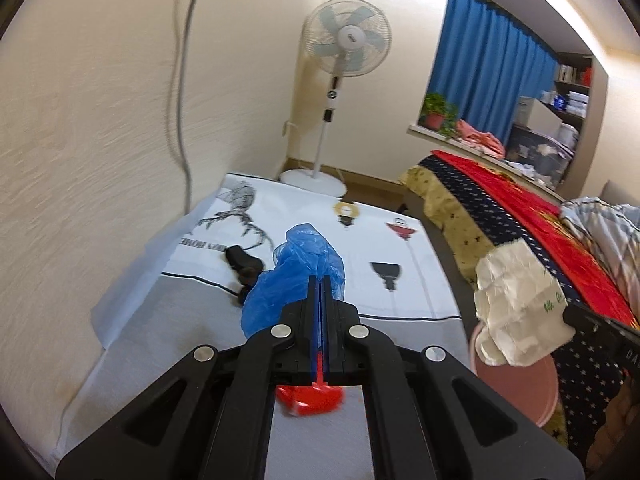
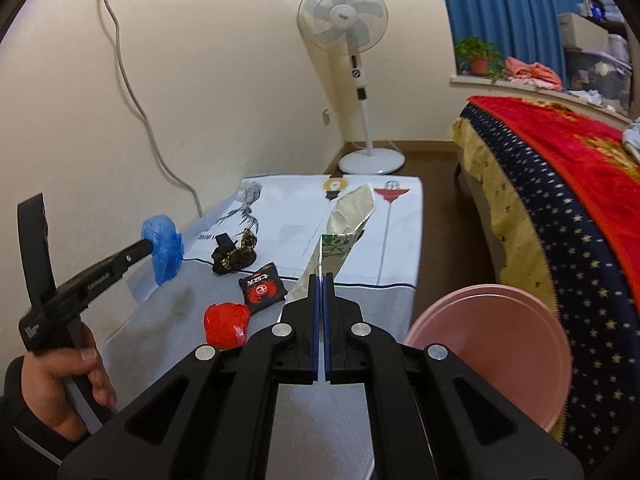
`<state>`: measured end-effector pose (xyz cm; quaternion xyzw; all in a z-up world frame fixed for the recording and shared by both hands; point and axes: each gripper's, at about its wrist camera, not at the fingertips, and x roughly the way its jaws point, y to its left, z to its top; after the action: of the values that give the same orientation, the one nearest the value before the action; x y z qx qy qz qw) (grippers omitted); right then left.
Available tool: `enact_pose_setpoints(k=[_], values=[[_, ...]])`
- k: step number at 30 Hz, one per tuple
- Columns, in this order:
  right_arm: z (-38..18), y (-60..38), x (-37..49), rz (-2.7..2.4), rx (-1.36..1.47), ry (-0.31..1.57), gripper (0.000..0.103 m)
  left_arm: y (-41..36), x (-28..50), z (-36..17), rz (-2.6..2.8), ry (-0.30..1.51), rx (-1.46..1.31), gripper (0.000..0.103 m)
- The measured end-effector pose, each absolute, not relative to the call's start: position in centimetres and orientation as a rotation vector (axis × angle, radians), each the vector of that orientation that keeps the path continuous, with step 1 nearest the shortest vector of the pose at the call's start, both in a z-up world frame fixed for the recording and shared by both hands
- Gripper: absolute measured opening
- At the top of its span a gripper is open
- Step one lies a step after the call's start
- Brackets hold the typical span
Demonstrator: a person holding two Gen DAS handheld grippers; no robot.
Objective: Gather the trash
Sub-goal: 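Carry the napkin and blue bag over the pink bin and open both tools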
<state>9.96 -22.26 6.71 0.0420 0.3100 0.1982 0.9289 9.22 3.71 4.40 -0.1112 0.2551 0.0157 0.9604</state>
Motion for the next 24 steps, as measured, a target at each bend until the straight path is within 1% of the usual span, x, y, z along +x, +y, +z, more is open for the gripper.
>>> enact_pose_setpoints(k=[10, 17, 24], values=[[8.7, -25.2, 7.6, 0.338, 0.062, 0.627, 0.002, -0.5, 7.8, 4.5, -0.048, 0.51, -0.178, 0.001], [7.2, -26.9, 7.3, 0.295, 0.103, 0.624, 0.002, -3.7, 7.6, 3.3, -0.103, 0.517, -0.125, 0.001], [6.0, -28.4, 8.0, 0.246, 0.12, 0.628, 0.002, -5.3, 8.0, 2.3, -0.139, 0.516, -0.093, 0.001]])
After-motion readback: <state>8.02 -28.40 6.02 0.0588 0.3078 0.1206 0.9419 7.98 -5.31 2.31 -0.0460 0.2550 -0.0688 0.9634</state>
